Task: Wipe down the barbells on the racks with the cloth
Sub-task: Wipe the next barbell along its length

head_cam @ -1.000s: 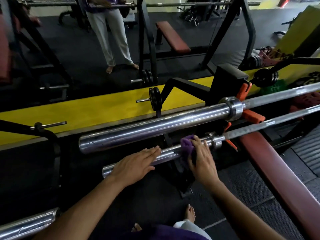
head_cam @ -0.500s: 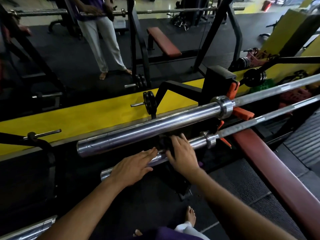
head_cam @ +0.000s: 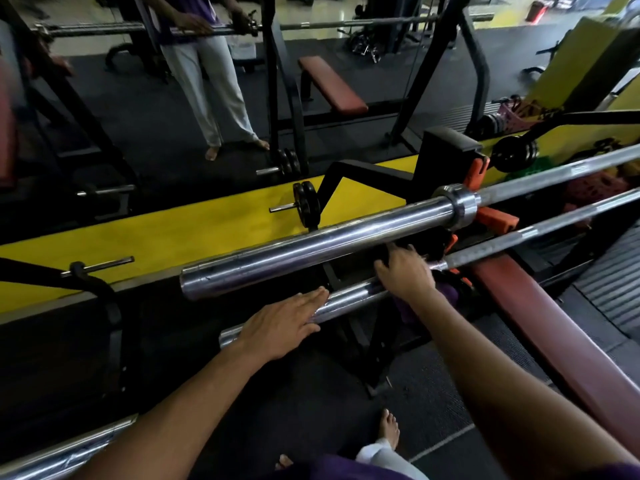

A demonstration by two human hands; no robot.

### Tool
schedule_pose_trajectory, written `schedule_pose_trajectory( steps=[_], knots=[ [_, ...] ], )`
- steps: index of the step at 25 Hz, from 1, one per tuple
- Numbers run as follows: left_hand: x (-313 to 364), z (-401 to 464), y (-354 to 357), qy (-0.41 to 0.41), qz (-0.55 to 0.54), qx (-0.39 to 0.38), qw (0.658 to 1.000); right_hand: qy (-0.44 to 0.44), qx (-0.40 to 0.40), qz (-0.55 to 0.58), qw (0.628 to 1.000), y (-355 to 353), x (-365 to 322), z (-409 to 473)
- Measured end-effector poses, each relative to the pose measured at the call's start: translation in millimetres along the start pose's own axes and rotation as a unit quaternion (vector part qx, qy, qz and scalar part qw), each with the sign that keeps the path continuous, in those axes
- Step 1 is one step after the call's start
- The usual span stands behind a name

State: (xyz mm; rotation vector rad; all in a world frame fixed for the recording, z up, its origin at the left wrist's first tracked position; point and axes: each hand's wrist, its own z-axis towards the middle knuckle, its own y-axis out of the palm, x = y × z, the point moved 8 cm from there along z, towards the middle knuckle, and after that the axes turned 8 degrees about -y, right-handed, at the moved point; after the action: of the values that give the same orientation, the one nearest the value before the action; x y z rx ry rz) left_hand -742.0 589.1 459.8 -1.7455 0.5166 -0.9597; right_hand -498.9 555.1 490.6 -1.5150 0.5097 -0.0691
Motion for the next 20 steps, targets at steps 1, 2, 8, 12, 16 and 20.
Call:
schedule_pose_trajectory(
  steps=[1, 2, 8, 12, 16, 20],
  knots=[
    [-1, 1, 1, -0.005, -0.004, -0.006, 1.0, -0.022, -0.025, -0.013, 0.999, 6, -13, 1],
    [-2, 1, 1, -0.007, -0.01, -0.011, 1.0, -0.051, -0.023, -0.014, 0.998, 10, -27, -5],
    [-3, 1, 0, 0.002, -0.019, -0.007, 1.0, 0.052, 0.208, 0.381, 0.9, 16, 1, -129],
    [-3, 3, -1, -0.005, -0.005, -0.022, 1.0, 0.385, 0.351, 0.575, 0.63, 44, 53, -164],
    [0, 1, -1, 0.003, 0.006, -0.02, 1.0, 0.416, 0.329, 0.731, 0.43, 53, 32, -110],
    [0, 2, 0, 0.006, 0.007, -0.028, 1.0, 0.404, 0.25, 0.813, 0.336, 80, -8, -102]
  ],
)
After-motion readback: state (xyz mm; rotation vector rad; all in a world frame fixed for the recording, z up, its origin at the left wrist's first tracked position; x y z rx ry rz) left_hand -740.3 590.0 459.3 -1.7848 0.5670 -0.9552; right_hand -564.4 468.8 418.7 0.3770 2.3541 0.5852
